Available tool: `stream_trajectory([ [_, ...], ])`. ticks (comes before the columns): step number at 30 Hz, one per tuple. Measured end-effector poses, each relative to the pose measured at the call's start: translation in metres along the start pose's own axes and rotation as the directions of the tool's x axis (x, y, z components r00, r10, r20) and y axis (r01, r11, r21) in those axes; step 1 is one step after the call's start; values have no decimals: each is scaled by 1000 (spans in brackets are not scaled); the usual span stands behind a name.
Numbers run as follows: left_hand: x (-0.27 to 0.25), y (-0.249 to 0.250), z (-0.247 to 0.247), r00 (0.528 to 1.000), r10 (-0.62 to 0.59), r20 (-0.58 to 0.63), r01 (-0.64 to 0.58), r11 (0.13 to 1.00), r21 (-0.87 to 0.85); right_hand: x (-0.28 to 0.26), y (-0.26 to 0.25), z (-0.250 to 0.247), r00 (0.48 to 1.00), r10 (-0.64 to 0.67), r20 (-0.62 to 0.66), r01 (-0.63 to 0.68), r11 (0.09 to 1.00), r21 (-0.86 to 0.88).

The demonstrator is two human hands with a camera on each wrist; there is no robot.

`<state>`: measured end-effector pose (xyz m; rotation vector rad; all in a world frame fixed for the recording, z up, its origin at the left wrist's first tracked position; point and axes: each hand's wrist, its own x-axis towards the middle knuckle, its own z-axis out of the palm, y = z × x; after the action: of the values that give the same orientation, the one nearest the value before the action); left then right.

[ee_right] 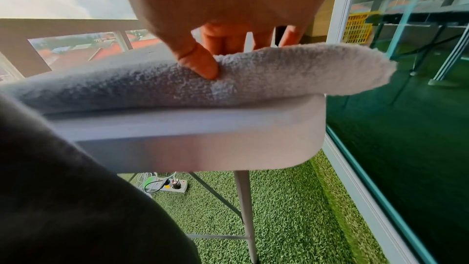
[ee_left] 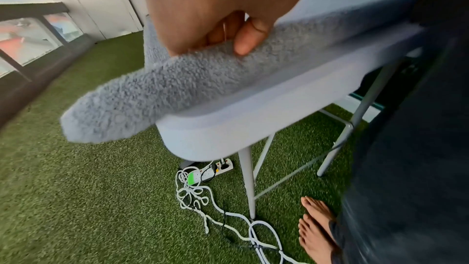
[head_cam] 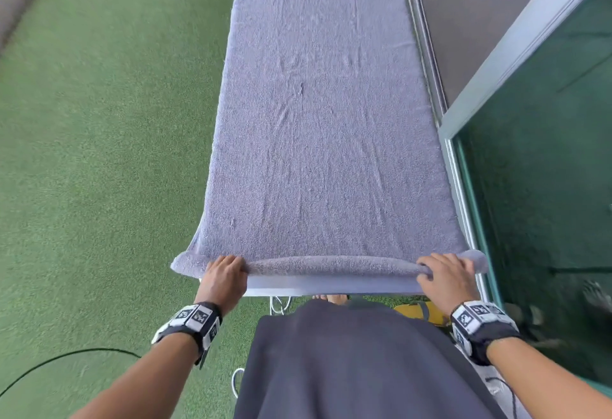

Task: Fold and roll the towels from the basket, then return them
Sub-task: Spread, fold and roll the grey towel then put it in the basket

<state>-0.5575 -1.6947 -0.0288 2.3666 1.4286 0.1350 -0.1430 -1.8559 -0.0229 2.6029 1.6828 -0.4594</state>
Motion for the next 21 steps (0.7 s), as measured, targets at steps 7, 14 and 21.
stream_trajectory([
  [7, -3, -12, 6, 980, 41, -194, -44, 999, -13, 1, 8, 12, 977, -104, -186, 124, 987, 100],
  [14, -24, -6, 19, 997, -7, -74, 9, 1000, 27, -14, -1, 18, 996, -60, -59, 58, 998, -38],
  [21, -3, -4, 0, 1000, 24, 10, -24, 1000, 0, 13, -9, -14, 993, 6, 118, 19, 977, -211],
])
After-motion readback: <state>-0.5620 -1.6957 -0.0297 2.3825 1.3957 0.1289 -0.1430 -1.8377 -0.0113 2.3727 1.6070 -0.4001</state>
